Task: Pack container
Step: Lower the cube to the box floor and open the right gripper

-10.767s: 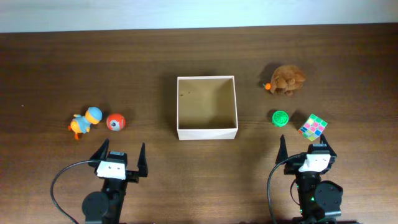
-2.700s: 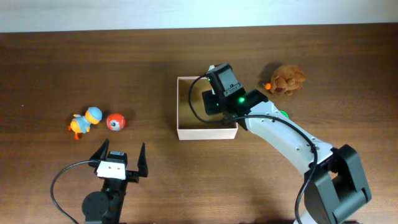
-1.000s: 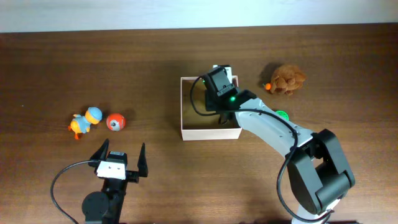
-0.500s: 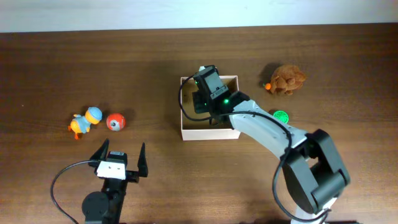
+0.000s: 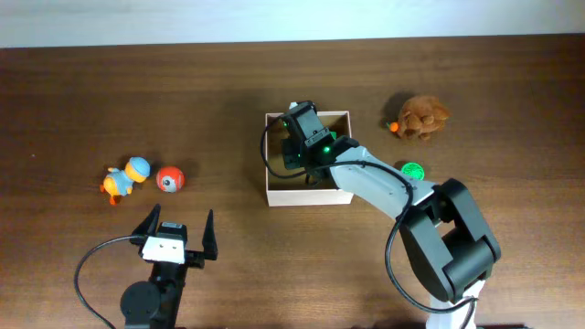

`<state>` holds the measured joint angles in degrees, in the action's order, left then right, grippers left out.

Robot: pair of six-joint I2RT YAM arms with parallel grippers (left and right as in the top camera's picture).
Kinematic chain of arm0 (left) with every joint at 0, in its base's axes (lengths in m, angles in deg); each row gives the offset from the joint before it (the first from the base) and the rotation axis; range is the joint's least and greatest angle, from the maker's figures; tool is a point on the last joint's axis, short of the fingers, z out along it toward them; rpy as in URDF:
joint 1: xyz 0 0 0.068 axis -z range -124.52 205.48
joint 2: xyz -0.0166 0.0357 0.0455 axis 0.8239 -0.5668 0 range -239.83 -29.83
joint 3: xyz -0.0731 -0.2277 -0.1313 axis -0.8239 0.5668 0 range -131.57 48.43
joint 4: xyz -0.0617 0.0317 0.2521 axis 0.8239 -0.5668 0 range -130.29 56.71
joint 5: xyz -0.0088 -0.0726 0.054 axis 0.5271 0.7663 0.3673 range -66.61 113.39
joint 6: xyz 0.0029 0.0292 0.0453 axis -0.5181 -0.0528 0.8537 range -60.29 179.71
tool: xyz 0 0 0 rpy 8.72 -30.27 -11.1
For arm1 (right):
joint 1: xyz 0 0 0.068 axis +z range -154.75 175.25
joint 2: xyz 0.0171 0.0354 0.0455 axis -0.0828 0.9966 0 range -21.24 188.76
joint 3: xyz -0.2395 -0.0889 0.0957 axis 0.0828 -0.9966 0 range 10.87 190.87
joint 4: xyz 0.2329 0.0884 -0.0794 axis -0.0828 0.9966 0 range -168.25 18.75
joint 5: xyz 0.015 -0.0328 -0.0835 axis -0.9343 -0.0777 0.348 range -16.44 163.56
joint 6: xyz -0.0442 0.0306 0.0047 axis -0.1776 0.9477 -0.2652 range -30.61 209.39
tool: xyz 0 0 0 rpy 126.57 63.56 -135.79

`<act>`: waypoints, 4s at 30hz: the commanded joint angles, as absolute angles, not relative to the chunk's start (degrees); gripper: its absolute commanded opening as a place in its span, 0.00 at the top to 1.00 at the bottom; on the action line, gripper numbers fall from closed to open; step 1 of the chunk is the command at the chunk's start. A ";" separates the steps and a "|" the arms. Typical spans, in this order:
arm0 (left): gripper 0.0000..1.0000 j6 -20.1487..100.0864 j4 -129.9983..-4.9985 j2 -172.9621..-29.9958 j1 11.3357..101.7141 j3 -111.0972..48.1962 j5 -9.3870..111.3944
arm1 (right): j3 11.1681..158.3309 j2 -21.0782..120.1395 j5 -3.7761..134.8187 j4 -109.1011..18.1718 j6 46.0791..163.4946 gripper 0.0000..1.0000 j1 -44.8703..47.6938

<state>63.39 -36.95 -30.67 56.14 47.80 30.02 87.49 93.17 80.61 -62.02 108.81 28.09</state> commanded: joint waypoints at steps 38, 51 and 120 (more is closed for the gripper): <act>0.01 64.50 -37.26 -30.17 55.81 47.91 30.04 | 88.43 93.63 82.80 -62.68 104.61 0.76 23.67; 0.01 64.50 -37.26 -30.17 55.81 47.91 30.04 | 93.94 93.32 78.01 -46.90 101.57 0.73 28.39; 0.01 64.50 -37.26 -30.17 55.81 47.91 30.04 | 94.33 93.36 85.01 -47.75 97.07 0.72 28.11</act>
